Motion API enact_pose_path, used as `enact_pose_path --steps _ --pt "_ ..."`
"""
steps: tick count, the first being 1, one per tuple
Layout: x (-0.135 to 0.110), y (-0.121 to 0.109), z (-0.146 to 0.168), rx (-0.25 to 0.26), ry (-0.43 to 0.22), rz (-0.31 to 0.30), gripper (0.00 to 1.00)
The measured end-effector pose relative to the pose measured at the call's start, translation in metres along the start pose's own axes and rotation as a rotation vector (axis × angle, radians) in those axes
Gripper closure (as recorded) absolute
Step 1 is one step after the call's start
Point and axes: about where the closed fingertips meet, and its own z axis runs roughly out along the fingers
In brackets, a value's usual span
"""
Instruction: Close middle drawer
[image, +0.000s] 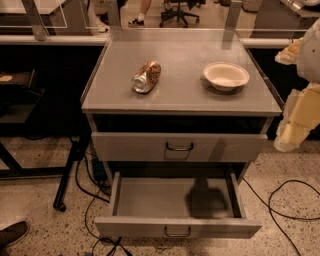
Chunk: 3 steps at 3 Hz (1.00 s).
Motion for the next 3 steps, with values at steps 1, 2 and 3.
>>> enact_pose_path --steps 1,2,3 --pt "0.0000 0.0000 0.0000 0.000 0.000 0.000 0.00" --pt "0.0000 0.0000 0.0000 0.000 0.000 0.000 0.15" --pt "0.0000 0.0000 0.0000 0.000 0.000 0.000 0.37"
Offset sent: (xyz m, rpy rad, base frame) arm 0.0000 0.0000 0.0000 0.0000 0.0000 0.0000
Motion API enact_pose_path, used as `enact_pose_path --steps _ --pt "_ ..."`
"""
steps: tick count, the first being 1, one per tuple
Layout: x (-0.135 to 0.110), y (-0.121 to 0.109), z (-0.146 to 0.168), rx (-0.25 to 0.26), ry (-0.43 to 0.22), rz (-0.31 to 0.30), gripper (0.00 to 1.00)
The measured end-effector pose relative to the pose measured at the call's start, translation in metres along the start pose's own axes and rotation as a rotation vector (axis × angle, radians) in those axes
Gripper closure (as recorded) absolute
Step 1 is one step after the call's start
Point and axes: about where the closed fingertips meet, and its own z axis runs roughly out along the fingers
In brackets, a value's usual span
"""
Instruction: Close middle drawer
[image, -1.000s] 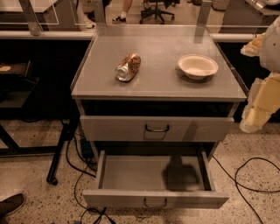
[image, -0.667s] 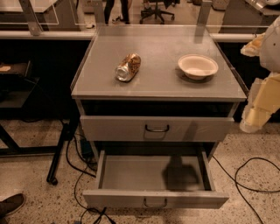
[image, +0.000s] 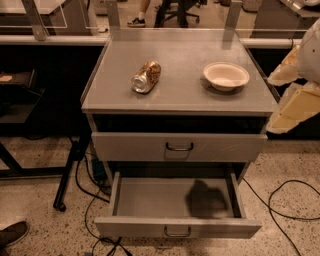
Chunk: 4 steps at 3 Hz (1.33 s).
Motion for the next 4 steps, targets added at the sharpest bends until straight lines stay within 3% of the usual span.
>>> enact_pose_path --steps 2,3,4 --pt "0.0000 0.0000 0.0000 0.000 0.000 0.000 0.85" --pt "0.0000 0.0000 0.0000 0.000 0.000 0.000 1.00" --pt "0.0000 0.0001 0.0001 0.000 0.000 0.000 1.00"
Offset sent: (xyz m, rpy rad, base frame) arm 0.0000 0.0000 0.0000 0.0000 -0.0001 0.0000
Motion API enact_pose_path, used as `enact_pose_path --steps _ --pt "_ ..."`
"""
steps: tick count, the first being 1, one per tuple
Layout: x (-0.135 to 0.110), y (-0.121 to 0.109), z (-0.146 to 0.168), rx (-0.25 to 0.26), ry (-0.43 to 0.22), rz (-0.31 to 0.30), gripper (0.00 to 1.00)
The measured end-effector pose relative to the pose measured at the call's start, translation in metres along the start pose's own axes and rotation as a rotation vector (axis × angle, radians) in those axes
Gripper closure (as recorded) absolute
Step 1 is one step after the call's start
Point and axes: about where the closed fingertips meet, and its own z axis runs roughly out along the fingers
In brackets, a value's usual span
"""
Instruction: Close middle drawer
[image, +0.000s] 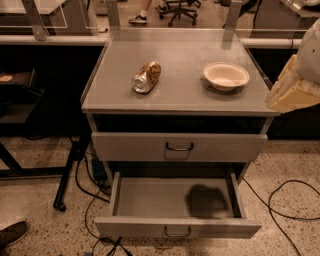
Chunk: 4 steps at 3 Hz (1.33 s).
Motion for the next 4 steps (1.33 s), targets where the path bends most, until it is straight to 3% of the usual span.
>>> enact_pose_path --steps 1,2,3,4 --pt "0.010 0.028 0.024 -0.066 0.002 0.023 1.00" --pt "0.026 0.071 0.065 -0.152 0.016 0.060 1.00" --pt "0.046 0.123 0.122 -0.291 0.046 0.120 1.00" --pt "0.051 0.133 0.128 -0.313 0.061 0.120 1.00"
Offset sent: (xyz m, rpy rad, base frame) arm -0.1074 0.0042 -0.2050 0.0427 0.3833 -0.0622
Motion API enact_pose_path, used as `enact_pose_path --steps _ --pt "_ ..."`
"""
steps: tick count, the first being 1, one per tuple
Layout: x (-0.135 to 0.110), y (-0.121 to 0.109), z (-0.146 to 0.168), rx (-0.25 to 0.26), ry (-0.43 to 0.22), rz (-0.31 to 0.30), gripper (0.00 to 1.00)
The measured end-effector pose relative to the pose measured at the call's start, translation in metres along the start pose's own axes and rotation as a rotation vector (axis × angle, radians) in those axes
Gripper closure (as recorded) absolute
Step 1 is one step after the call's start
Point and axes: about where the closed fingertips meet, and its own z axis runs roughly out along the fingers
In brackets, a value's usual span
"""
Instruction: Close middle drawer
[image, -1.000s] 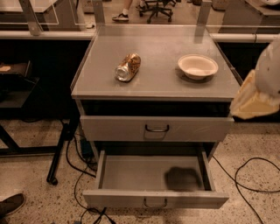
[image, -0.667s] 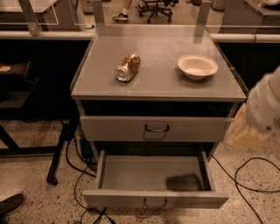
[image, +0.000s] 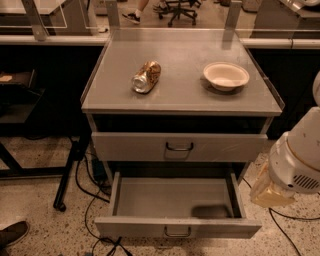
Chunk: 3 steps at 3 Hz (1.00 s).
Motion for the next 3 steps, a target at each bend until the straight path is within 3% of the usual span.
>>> enact_pose_path --steps 1,2,3 --pt "0.005 0.011 0.036 -0.042 0.007 0.015 1.00" --pt "0.019 0.025 0.103 -0.108 0.034 0.077 1.00" --pt "0.033 0.023 0.174 -0.174 0.082 0.129 1.00"
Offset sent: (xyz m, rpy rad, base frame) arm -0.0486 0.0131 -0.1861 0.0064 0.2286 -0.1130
